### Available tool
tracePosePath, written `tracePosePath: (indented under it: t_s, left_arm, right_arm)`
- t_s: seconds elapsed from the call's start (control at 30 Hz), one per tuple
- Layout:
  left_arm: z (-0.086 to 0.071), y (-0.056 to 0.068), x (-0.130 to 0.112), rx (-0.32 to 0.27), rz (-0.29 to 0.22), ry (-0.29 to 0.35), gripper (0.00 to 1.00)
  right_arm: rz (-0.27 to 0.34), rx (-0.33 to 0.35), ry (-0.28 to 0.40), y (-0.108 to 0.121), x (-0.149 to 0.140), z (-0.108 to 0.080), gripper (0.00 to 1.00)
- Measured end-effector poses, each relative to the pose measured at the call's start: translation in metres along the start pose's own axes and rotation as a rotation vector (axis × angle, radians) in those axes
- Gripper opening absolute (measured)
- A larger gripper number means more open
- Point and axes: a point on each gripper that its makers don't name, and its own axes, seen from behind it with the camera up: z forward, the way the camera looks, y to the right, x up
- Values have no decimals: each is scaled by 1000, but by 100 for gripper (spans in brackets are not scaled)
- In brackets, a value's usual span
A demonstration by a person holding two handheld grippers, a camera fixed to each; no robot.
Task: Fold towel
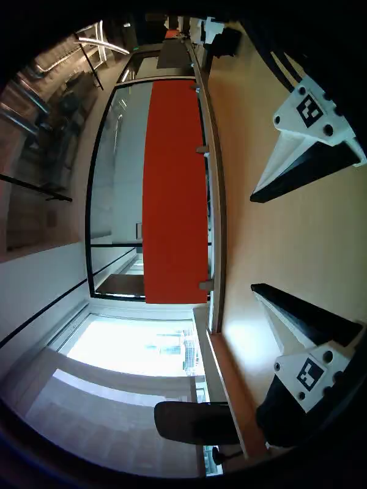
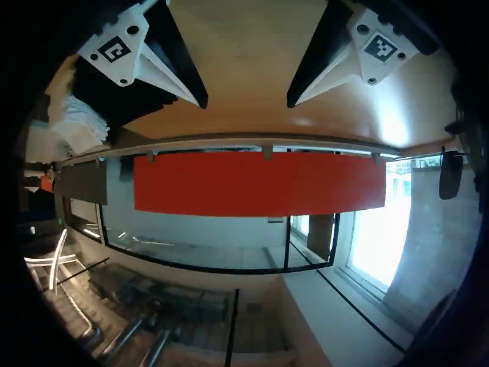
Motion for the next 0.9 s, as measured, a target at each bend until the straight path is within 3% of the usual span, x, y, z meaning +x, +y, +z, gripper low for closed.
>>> tracePosePath:
  t_s: [0.9]
  left_arm:
    - [1, 0, -3, 0, 0, 0, 98]
  right_arm:
    - [0, 0, 0, 0, 0, 0, 100]
